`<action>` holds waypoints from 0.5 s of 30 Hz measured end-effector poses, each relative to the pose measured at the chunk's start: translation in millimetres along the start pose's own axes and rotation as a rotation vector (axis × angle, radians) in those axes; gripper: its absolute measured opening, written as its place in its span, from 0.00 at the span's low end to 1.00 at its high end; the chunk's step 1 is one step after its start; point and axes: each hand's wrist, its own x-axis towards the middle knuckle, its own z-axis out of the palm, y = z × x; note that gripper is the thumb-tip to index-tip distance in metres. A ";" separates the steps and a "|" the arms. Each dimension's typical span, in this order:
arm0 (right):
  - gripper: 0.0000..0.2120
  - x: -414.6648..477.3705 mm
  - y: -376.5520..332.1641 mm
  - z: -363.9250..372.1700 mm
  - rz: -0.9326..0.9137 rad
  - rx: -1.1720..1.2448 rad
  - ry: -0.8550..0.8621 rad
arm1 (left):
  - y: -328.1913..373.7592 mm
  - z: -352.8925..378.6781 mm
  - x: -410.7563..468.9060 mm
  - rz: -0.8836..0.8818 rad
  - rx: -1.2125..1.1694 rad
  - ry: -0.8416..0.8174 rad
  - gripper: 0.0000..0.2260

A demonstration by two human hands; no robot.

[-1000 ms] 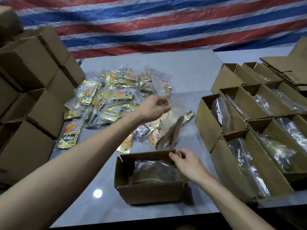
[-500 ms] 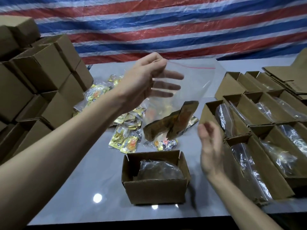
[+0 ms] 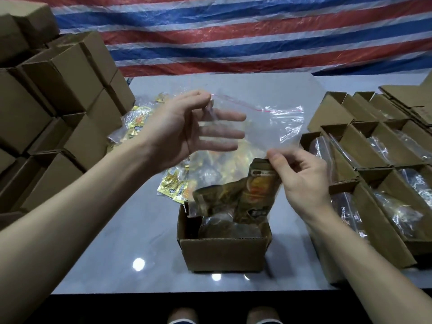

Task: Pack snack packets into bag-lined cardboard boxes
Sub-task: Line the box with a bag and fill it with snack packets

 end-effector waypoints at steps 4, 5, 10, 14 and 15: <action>0.06 -10.0 9.3 4.0 0.014 -0.006 -0.061 | -16.6 -13.1 -7.9 -0.058 -0.037 0.030 0.10; 0.07 -12.7 13.6 5.4 0.017 -0.008 -0.084 | -21.5 -15.3 -10.1 -0.076 -0.052 0.039 0.11; 0.10 -24.3 38.4 9.4 0.102 -0.140 -0.221 | -57.8 -24.3 -21.2 -0.255 -0.221 0.133 0.15; 0.11 -30.9 46.8 8.6 0.152 -0.235 -0.298 | -84.8 -34.7 -26.7 -0.376 -0.373 0.169 0.09; 0.10 -31.4 47.6 8.3 0.182 -0.262 -0.317 | -90.8 -36.7 -27.3 -0.399 -0.385 0.178 0.10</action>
